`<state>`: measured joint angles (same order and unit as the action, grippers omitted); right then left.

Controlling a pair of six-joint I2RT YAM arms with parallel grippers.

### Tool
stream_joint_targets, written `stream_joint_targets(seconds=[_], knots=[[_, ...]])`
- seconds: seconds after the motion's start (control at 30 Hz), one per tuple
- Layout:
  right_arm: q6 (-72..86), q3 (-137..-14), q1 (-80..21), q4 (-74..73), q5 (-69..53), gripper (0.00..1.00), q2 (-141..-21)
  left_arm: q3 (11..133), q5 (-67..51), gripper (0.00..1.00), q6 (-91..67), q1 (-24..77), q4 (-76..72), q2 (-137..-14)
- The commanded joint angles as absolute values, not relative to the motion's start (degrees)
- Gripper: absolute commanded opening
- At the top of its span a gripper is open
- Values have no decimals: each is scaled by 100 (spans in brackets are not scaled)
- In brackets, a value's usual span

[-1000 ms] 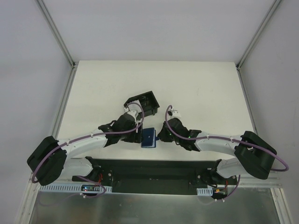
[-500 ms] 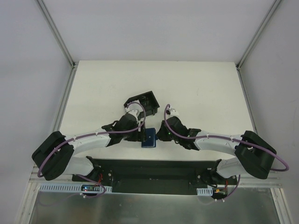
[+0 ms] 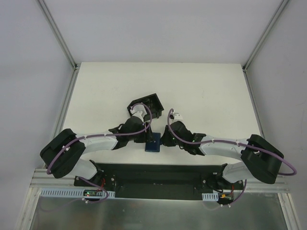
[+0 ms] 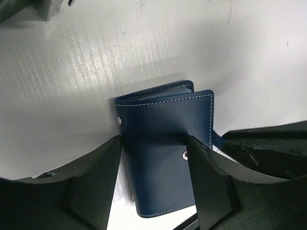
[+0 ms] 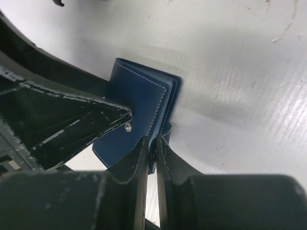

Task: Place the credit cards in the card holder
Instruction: Close the card holder at the center of the board.

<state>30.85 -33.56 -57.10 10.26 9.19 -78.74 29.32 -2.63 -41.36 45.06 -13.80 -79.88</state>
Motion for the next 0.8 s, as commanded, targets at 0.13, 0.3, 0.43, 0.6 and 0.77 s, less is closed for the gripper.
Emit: stream_joint_targets(seconds=[0.13,0.3,0.43,0.6,0.77], knots=[[2944,-3814,-5967,1240,966,13,-8182,2689,-36,47,-4245,4693,-791,-8402],[2962,-4121,-5994,967,1028,14,-8446,2611,184,43,-4377,4781,-712,-8385],[3041,-4297,-6091,695,1238,14,-8561,2575,211,42,-4482,4816,-668,-8324],[3076,-4473,-6100,352,1275,14,-8753,2444,228,46,-4535,4834,-633,-8025],[3401,-4334,-6091,711,1108,14,-9114,2268,220,48,-4597,4825,-563,-7683]])
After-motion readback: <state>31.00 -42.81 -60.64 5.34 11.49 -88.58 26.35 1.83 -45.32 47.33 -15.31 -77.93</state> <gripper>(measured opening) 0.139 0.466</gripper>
